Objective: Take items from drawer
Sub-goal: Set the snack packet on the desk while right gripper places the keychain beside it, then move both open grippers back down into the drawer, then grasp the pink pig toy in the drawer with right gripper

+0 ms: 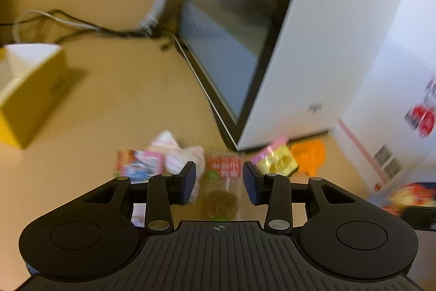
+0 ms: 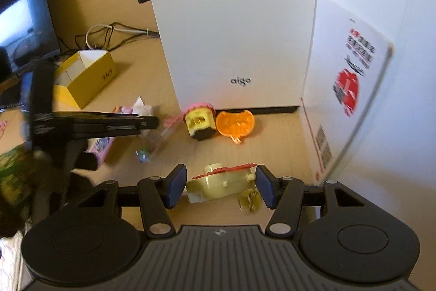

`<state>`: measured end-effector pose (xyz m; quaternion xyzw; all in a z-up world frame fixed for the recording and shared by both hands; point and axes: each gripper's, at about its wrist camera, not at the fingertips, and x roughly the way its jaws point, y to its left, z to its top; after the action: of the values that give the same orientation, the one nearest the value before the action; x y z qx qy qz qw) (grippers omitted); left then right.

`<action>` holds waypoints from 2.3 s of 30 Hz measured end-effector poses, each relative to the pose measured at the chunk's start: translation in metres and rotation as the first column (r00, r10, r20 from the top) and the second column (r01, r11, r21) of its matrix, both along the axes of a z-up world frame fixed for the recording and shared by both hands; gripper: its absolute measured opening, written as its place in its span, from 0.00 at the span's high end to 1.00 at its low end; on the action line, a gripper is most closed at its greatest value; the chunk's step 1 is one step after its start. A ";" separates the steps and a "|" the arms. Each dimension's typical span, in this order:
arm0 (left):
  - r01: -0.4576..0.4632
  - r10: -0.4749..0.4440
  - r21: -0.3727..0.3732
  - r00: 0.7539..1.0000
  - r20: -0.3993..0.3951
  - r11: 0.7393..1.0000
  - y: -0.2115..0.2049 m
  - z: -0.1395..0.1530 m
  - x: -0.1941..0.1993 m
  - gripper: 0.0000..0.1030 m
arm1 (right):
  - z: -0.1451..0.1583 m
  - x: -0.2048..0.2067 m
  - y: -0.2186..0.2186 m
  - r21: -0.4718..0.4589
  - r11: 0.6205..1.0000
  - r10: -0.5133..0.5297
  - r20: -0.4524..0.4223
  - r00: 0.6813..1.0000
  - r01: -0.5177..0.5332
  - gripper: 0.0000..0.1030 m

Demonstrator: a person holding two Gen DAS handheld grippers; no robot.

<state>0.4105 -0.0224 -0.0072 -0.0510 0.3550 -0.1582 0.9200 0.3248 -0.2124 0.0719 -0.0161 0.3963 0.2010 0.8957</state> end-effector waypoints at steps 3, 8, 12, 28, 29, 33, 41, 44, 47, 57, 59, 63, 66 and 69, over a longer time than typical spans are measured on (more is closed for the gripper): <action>-0.052 0.052 -0.038 0.999 0.010 0.998 0.018 0.012 -0.025 0.59 | -0.003 0.016 0.012 0.040 0.999 0.030 -0.004 1.000 -0.030 0.46; -0.065 0.060 -0.077 0.996 -0.058 0.995 0.040 0.010 -0.071 0.60 | -0.009 0.042 0.055 0.076 0.987 0.140 0.051 0.989 -0.143 0.46; -0.042 0.036 -0.037 0.986 -0.160 0.998 0.048 -0.006 -0.096 0.60 | -0.018 0.059 0.091 0.059 0.972 0.215 0.157 0.964 -0.227 0.45; 0.323 -0.297 -0.010 0.858 -0.418 0.946 0.001 -0.077 -0.131 0.60 | -0.044 0.026 0.054 0.045 0.988 0.152 -0.058 0.987 -0.150 0.44; 0.350 -0.319 -0.009 0.843 -0.434 0.937 -0.003 -0.080 -0.131 0.60 | -0.045 0.021 0.047 0.048 0.990 0.135 -0.077 0.988 -0.132 0.43; 0.471 -0.408 -0.008 0.756 -0.512 0.882 -0.024 -0.101 -0.128 0.60 | -0.052 0.000 0.016 0.042 0.998 0.060 -0.150 0.987 -0.054 0.43; 0.631 -0.475 0.033 0.616 -0.629 0.775 -0.066 -0.142 -0.123 0.62 | -0.060 -0.036 -0.035 0.004 0.998 -0.062 -0.266 0.962 0.065 0.41; 0.652 -0.492 0.000 0.572 -0.657 0.758 -0.076 -0.151 -0.123 0.63 | -0.061 -0.046 -0.050 -0.004 0.996 -0.088 -0.285 0.954 0.091 0.41; 0.664 -0.494 -0.003 0.554 -0.670 0.748 -0.081 -0.156 -0.123 0.64 | -0.063 -0.051 -0.060 -0.003 0.992 -0.120 -0.309 0.943 0.125 0.40; 0.656 -0.467 0.116 0.639 -0.611 0.746 -0.064 -0.147 -0.124 0.60 | -0.103 -0.045 -0.052 0.018 0.990 -0.114 -0.488 0.865 0.141 0.38; 0.632 -0.423 0.204 0.690 -0.587 0.747 -0.055 -0.145 -0.124 0.73 | -0.117 -0.040 -0.043 0.020 0.991 -0.101 -0.536 0.838 0.133 0.38; 0.539 -0.369 0.156 0.732 -0.573 0.828 -0.021 -0.138 -0.116 0.74 | -0.141 -0.030 -0.018 0.010 0.996 -0.065 -0.608 0.791 0.089 0.38; 0.498 -0.390 0.034 0.718 -0.576 0.866 -0.003 -0.130 -0.116 0.74 | -0.160 -0.022 0.002 -0.041 0.998 -0.067 -0.643 0.763 0.053 0.38; 0.539 -0.439 -0.014 0.672 -0.596 0.842 -0.009 -0.129 -0.124 0.74 | -0.181 -0.017 0.020 -0.104 0.995 -0.067 -0.692 0.719 -0.007 0.38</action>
<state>0.2860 -0.0313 -0.1367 0.0761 0.6289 -0.3466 0.6918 0.3075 -0.1920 -0.1093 0.0228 0.7127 0.1578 0.6831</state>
